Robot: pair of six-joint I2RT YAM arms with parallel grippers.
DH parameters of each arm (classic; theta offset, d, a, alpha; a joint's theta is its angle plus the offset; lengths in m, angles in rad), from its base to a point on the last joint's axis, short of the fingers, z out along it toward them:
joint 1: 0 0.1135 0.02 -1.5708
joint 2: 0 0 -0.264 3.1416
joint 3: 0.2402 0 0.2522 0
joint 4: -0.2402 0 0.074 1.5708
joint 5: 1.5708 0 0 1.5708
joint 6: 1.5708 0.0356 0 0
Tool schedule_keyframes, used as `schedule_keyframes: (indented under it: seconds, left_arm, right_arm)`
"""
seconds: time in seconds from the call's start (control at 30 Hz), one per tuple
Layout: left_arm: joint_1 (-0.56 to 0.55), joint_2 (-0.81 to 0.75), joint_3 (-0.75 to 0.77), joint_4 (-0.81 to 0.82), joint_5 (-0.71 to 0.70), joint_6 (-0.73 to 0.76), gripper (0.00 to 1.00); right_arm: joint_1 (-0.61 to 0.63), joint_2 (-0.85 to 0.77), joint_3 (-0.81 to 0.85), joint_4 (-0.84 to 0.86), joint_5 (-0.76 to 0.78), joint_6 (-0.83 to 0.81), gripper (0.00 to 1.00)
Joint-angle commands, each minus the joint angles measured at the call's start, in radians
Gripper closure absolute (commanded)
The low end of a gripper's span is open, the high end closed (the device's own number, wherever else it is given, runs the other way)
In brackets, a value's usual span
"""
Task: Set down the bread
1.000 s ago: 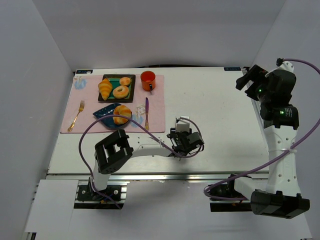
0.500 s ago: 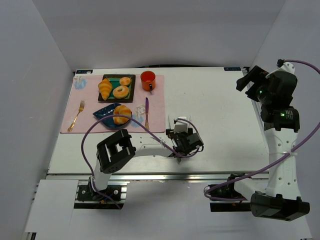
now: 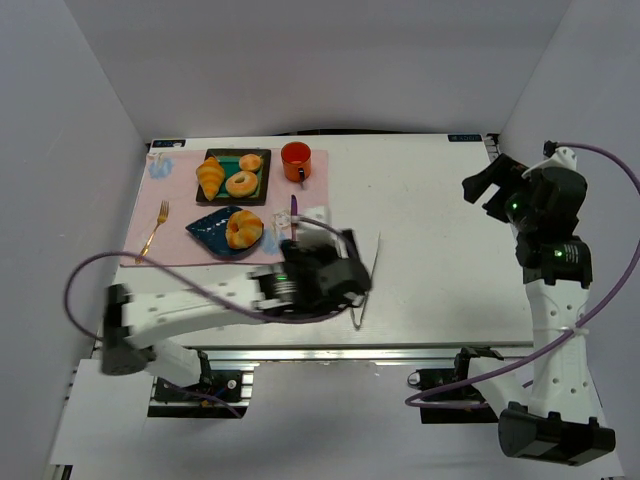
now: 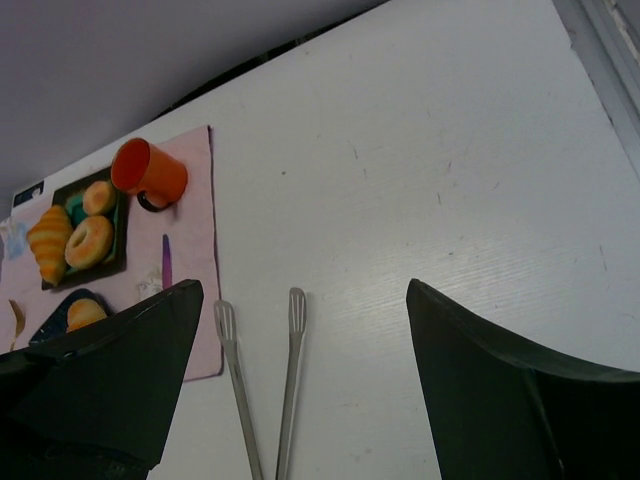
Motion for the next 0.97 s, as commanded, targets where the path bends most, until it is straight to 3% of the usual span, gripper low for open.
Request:
schedule_keyframes:
  seconds: [0.0, 0.13, 0.33, 0.93]
  left_arm:
    - [0.011, -0.276, -0.043, -0.258, -0.226, -0.112, 0.02]
    - [0.011, -0.486, -0.069, -0.579, -0.335, -0.317, 0.02]
    - [0.012, -0.76, -0.201, -0.578, -0.36, -0.344, 0.02]
    - [0.012, -0.734, -0.204, -0.578, -0.341, -0.304, 0.02]
  right_arm:
    - [-0.002, -0.053, -0.117, 0.06, -0.05, 0.012, 0.11]
    - [0.0, -0.085, -0.222, 0.1, -0.081, 0.006, 0.11]
    - [0.0, -0.096, -0.267, 0.11, -0.089, -0.012, 0.11]
    - [-0.002, -0.093, -0.258, 0.118, -0.121, -0.023, 0.1]
